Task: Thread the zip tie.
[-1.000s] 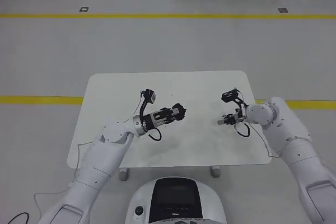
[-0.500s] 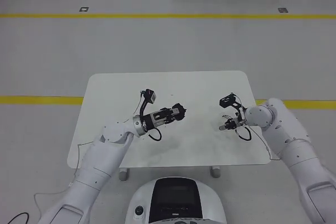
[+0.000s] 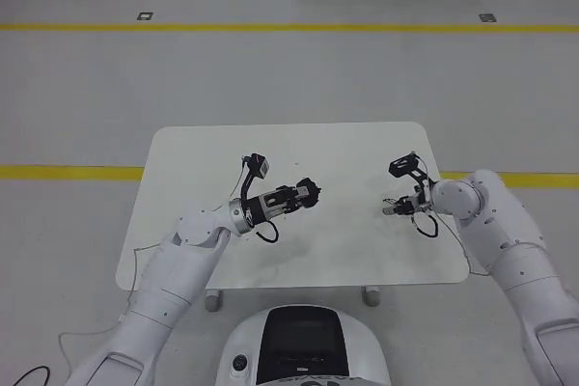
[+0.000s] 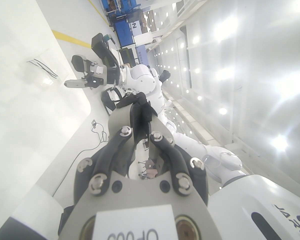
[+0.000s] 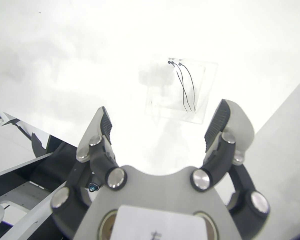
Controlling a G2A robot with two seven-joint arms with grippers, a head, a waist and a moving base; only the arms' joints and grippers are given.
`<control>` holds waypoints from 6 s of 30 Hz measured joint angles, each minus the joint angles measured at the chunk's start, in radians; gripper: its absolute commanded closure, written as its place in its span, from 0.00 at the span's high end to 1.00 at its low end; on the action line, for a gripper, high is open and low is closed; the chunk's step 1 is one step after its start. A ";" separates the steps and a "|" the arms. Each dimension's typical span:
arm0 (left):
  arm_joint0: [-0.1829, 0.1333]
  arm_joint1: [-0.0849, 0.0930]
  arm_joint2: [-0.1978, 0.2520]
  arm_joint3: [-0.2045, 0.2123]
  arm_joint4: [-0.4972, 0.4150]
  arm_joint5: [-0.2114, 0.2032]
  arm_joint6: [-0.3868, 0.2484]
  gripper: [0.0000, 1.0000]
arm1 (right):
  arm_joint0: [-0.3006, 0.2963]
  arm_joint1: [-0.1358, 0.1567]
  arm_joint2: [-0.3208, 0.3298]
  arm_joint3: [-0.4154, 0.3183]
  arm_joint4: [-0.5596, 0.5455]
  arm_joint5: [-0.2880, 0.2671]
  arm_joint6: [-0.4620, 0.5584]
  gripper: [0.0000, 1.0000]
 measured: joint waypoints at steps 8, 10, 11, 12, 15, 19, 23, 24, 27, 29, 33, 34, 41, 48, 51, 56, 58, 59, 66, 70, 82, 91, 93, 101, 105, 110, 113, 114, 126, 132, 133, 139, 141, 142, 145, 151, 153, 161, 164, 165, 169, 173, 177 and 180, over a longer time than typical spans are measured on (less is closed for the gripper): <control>0.000 0.000 0.000 0.000 0.000 0.000 0.000 0.00 | 0.005 -0.002 -0.006 0.024 0.002 -0.016 -0.017 0.44; 0.000 0.000 0.000 0.000 0.000 0.000 0.000 0.00 | 0.016 -0.007 -0.017 0.048 0.003 -0.020 -0.026 0.37; 0.000 0.000 0.000 0.000 0.000 0.000 0.000 0.00 | 0.022 -0.009 -0.022 0.059 0.004 -0.020 -0.029 0.30; 0.000 0.000 0.000 0.000 0.000 0.000 0.000 0.00 | 0.031 -0.012 -0.030 0.074 0.007 -0.020 -0.033 0.20; 0.000 0.000 0.000 0.000 0.000 0.000 0.000 0.00 | 0.051 -0.020 -0.050 0.105 0.011 -0.020 -0.043 0.00; 0.000 0.000 0.000 0.000 0.000 0.000 0.000 0.00 | 0.072 -0.030 -0.076 0.138 0.010 -0.020 -0.056 0.00; 0.000 0.000 0.000 0.000 0.000 0.000 0.000 0.00 | 0.095 -0.045 -0.110 0.175 0.008 -0.011 -0.053 0.00; 0.000 0.000 0.000 0.000 0.000 0.000 0.000 0.00 | 0.103 -0.050 -0.121 0.189 0.011 -0.004 -0.051 0.00; 0.000 0.000 0.000 0.000 0.000 0.000 0.000 0.00 | 0.123 -0.065 -0.147 0.221 0.023 -0.002 -0.051 0.00; 0.000 0.000 0.000 0.000 0.000 0.000 0.000 0.00 | 0.134 -0.074 -0.162 0.239 0.027 -0.006 -0.052 0.00; 0.000 0.000 0.000 0.000 0.000 0.000 0.000 0.00 | 0.158 -0.093 -0.196 0.277 0.038 -0.018 -0.048 0.00; 0.000 0.000 0.000 0.000 0.000 0.000 0.000 0.00 | 0.162 -0.096 -0.202 0.284 0.040 -0.020 -0.047 0.00; 0.000 0.000 0.000 0.000 0.000 0.000 0.000 0.00 | 0.184 -0.117 -0.245 0.319 0.078 -0.020 -0.035 0.00; 0.000 0.000 0.000 0.000 0.000 0.000 0.000 0.00 | 0.203 -0.115 -0.251 0.360 0.031 -0.016 -0.084 0.08; 0.000 0.000 0.000 0.000 0.000 0.000 0.000 0.00 | 0.204 -0.115 -0.251 0.361 0.014 -0.006 -0.091 0.09; 0.000 0.000 0.000 0.000 0.000 0.000 0.000 0.00 | 0.201 -0.116 -0.249 0.371 0.006 -0.009 -0.100 0.08; 0.000 0.000 0.000 0.000 0.000 0.000 0.000 0.00 | 0.203 -0.119 -0.250 0.382 0.007 -0.012 -0.104 0.07; 0.000 0.000 0.000 0.000 0.000 0.000 0.000 0.00 | 0.205 -0.120 -0.250 0.388 0.008 -0.013 -0.106 0.07; 0.000 0.000 0.000 0.000 0.000 0.000 0.000 0.00 | 0.215 -0.132 -0.261 0.422 -0.008 0.003 -0.131 0.07; 0.000 0.000 0.000 0.000 0.000 0.000 0.000 0.00 | 0.218 -0.140 -0.270 0.437 -0.024 0.020 -0.147 0.09; 0.000 0.000 0.000 0.000 0.000 0.000 0.000 0.00 | 0.232 -0.165 -0.291 0.483 -0.044 0.034 -0.167 0.09; 0.000 0.000 0.000 0.000 0.000 0.000 0.000 0.00 | 0.248 -0.182 -0.298 0.529 -0.044 0.030 -0.172 0.00; 0.000 0.000 0.000 0.000 0.000 0.000 0.000 0.00 | 0.253 -0.184 -0.296 0.537 -0.042 0.027 -0.175 0.00; 0.000 0.000 0.000 0.000 0.000 0.000 0.000 0.00 | 0.247 -0.169 -0.268 0.504 -0.058 0.020 -0.177 0.00; 0.000 0.000 0.000 0.000 0.000 0.000 0.000 0.00 | 0.227 -0.149 -0.234 0.453 -0.058 0.003 -0.162 0.00; 0.000 0.000 0.000 0.000 0.000 0.000 0.000 0.00 | 0.188 -0.115 -0.171 0.369 -0.030 -0.020 -0.141 0.00; 0.000 0.000 0.000 0.000 0.000 0.000 0.000 0.00 | 0.148 -0.084 -0.124 0.288 0.006 -0.020 -0.121 0.00; 0.000 0.000 0.000 0.000 0.000 0.000 0.000 0.00 | 0.129 -0.071 -0.104 0.252 0.022 -0.020 -0.111 0.00; 0.000 0.000 0.000 0.000 0.000 0.000 0.000 0.00 | -0.048 0.040 0.042 -0.060 0.288 -0.020 -0.104 0.00; 0.000 0.000 0.000 0.000 0.000 0.000 0.000 0.00 | -0.048 0.039 0.041 -0.059 0.284 -0.020 -0.104 0.00; 0.001 0.000 0.000 0.000 0.000 0.000 0.001 0.00 | -0.055 0.038 0.041 -0.069 0.293 -0.020 -0.113 0.00; 0.020 -0.007 0.045 -0.005 -0.024 0.029 0.070 0.00 | -0.168 0.059 0.107 -0.249 0.496 -0.020 -0.306 0.00; 0.012 -0.014 0.069 0.008 -0.036 0.028 0.104 0.00 | -0.216 0.069 0.123 -0.325 0.542 -0.020 -0.373 0.00; 0.007 -0.017 0.080 0.015 -0.042 0.026 0.118 0.00 | -0.234 0.073 0.126 -0.354 0.553 -0.020 -0.399 0.00; -0.012 -0.027 0.113 0.042 -0.054 0.012 0.154 0.00 | -0.284 0.084 0.128 -0.427 0.568 -0.020 -0.505 0.00; -0.036 -0.032 0.138 0.066 0.004 0.000 0.213 0.00 | -0.304 0.093 0.114 -0.447 0.581 -0.020 -0.541 0.00; -0.035 -0.032 0.138 0.066 0.003 0.000 0.211 0.00 | -0.304 0.093 0.114 -0.447 0.580 -0.020 -0.541 0.00; -0.005 -0.032 0.143 0.057 -0.017 0.000 0.240 0.00 | -0.351 0.085 0.126 -0.516 0.643 -0.020 -0.672 0.00; 0.009 -0.032 0.150 0.059 -0.023 0.000 0.246 0.00 | -0.402 0.085 0.128 -0.565 0.635 -0.020 -0.783 0.00; 0.011 -0.033 0.153 0.061 -0.025 0.000 0.246 0.00 | -0.421 0.085 0.125 -0.578 0.625 -0.020 -0.826 0.00; 0.011 -0.038 0.163 0.060 -0.036 0.000 0.241 0.00 | -0.458 0.085 0.104 -0.587 0.606 -0.020 -0.930 0.00; 0.010 -0.044 0.165 0.057 -0.044 0.000 0.237 0.00 | -0.467 0.086 0.070 -0.572 0.581 -0.020 -1.004 0.00; 0.016 -0.052 0.163 0.059 -0.076 0.000 0.227 0.00 | -0.458 0.087 0.026 -0.556 0.585 -0.020 -1.056 0.00; 0.013 -0.056 0.160 0.062 -0.106 0.000 0.211 0.00 | -0.452 0.088 0.021 -0.552 0.584 -0.020 -1.048 0.00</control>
